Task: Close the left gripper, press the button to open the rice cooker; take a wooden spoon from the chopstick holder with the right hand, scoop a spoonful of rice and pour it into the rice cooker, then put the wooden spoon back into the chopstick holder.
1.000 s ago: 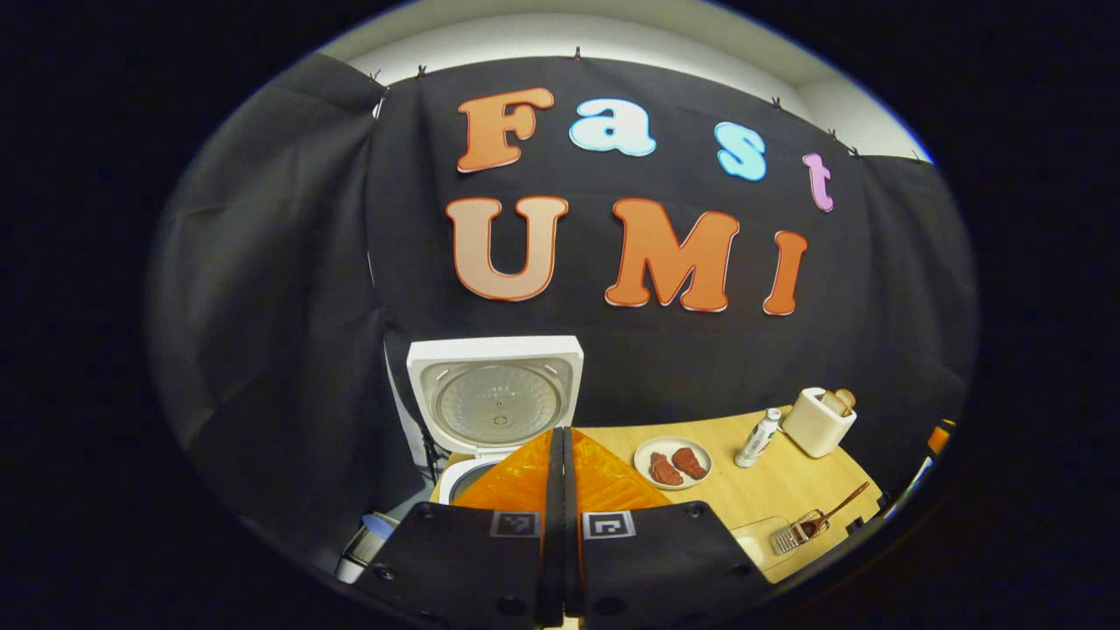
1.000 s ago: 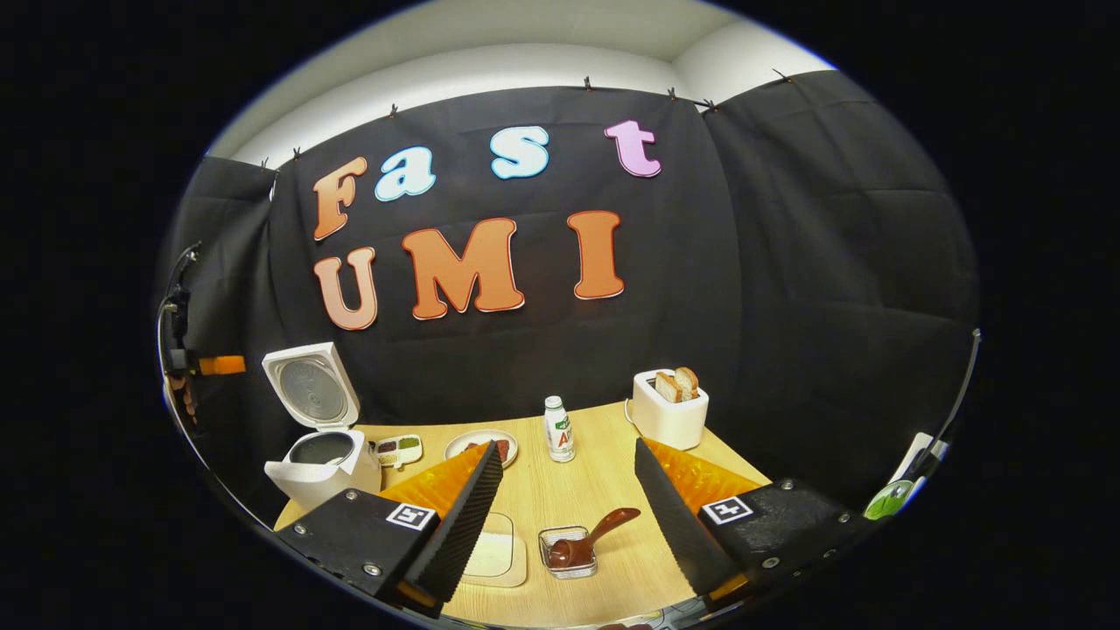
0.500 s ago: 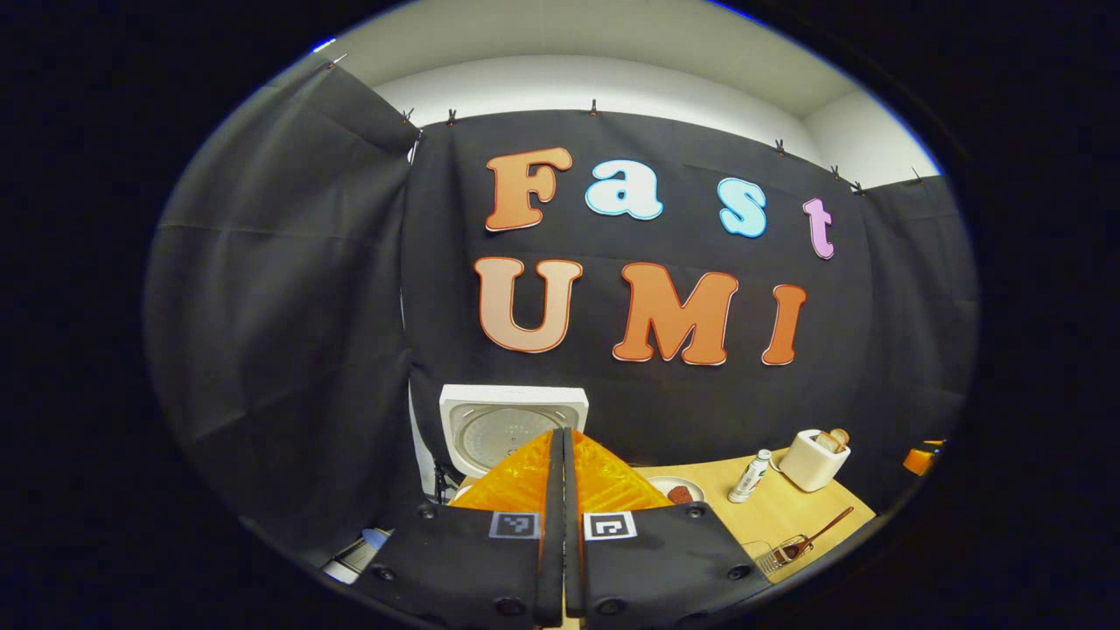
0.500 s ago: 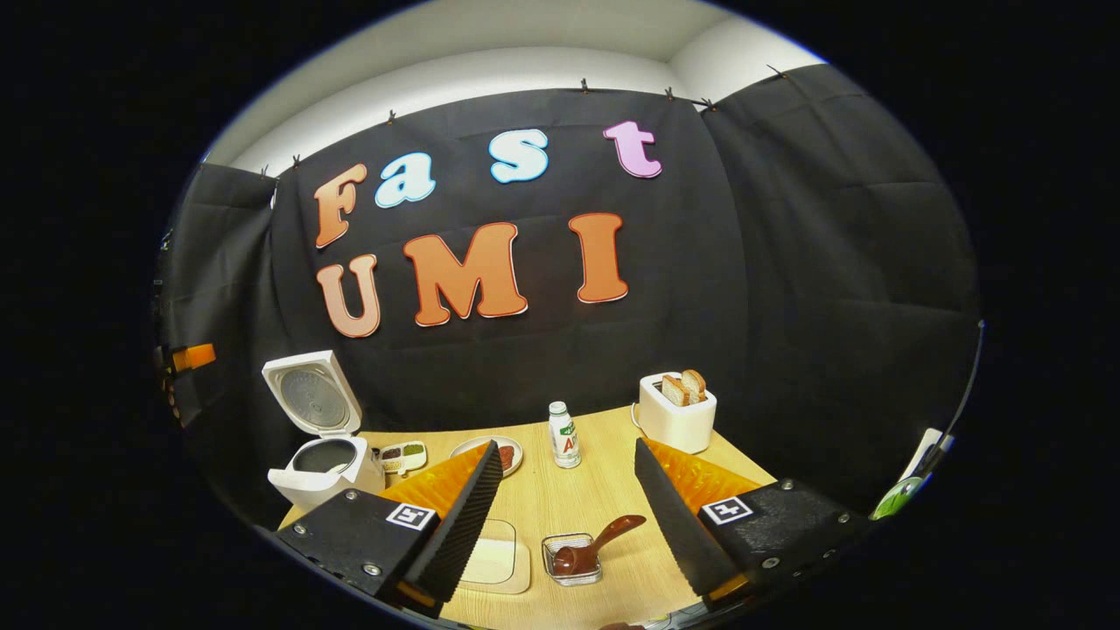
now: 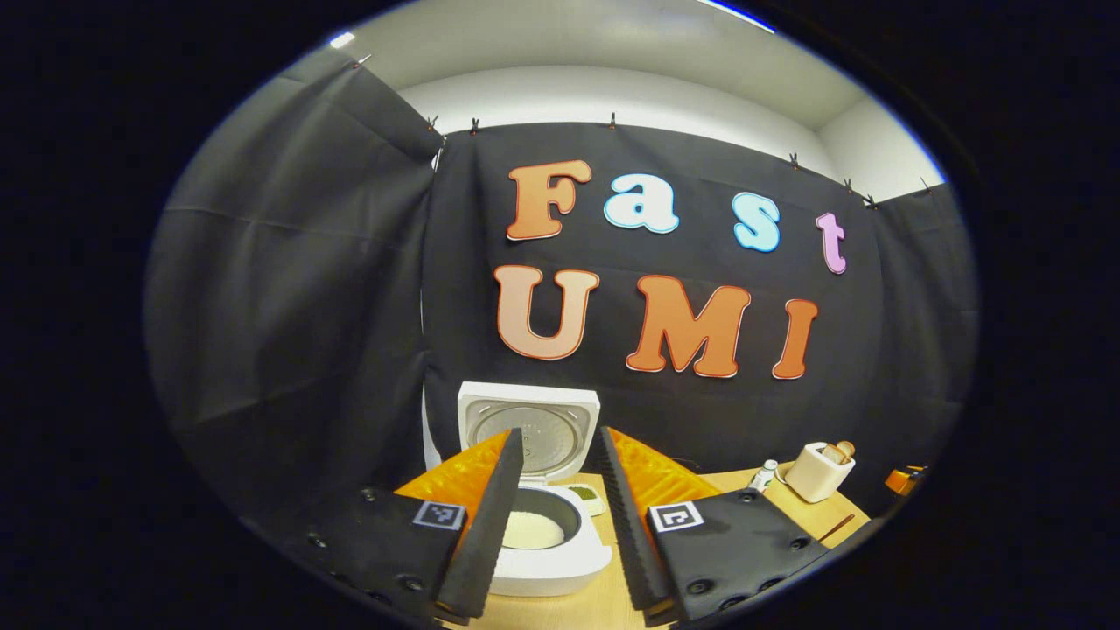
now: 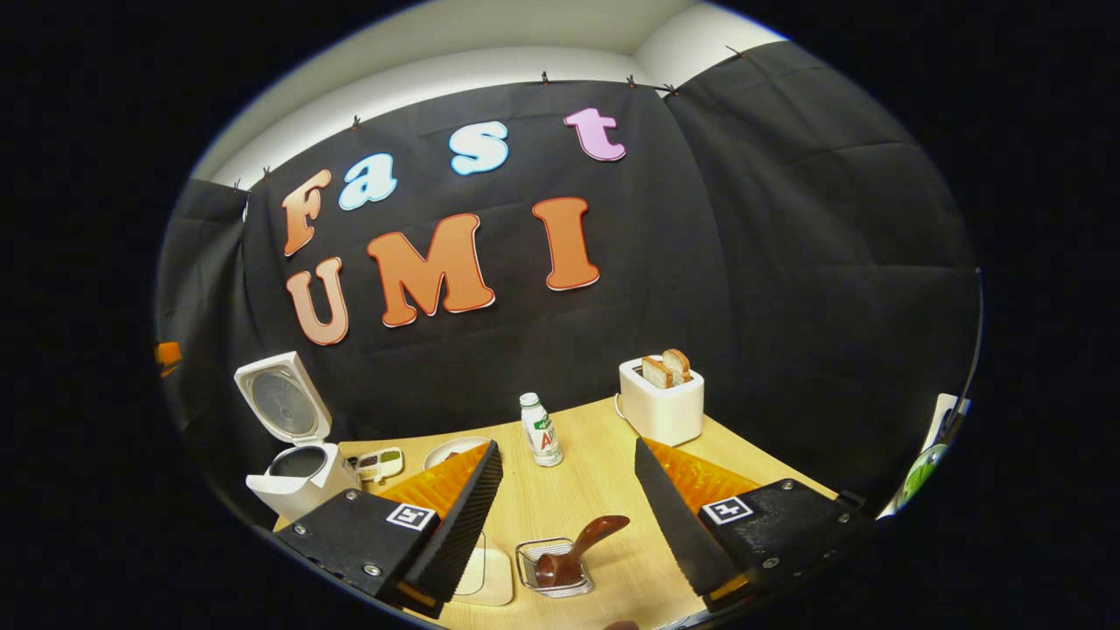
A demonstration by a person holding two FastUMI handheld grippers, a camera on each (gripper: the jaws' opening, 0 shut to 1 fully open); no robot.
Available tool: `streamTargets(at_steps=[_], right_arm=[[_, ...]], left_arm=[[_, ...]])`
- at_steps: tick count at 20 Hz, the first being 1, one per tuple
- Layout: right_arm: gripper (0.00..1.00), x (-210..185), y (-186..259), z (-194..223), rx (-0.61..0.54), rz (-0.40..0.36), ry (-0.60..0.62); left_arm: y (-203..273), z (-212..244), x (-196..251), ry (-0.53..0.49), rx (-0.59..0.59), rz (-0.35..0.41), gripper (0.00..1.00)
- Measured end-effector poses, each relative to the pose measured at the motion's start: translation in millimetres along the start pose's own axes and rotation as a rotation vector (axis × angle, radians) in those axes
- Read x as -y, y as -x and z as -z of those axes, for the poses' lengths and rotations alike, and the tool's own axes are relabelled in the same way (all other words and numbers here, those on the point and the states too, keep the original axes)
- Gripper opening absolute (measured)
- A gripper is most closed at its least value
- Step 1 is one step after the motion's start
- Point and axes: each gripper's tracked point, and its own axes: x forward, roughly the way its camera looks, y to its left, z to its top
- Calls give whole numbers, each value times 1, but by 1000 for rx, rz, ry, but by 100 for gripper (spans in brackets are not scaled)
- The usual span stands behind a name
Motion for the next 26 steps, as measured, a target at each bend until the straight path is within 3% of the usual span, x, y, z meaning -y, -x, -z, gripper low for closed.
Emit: streamTargets(at_steps=[1, 2, 3, 4, 11, 19, 23, 24, 26], right_arm=[[95, 2, -4, 7, -10, 4, 8], [95, 2, -8, 13, -16, -2, 9], [100, 3, -11, 17, -25, -3, 10], [95, 5, -15, 25, -38, -4, 11], [95, 24, -52, 76, -164, -41, -23], [93, 22, -70, 126, -351, -156, -280], [74, 21, -68, 141, -450, -210, -450], [62, 23, -70, 143, -459, -211, -471], [49, 16, -71, 141, -465, -232, -512]], left_arm=[[2, -3, -1, -3, 12, -2, 59], [3, -5, 0, -5, 26, -9, 69], [6, -10, 3, -3, 42, -8, 84], [9, -11, 6, -11, 46, -12, 100], [25, -19, 26, -28, 64, -79, 99], [51, -20, 60, -41, 75, -164, 99], [59, -18, 66, -18, 77, -191, 99], [60, -18, 66, -18, 78, -194, 99], [57, -19, 66, -31, 77, -194, 99]])
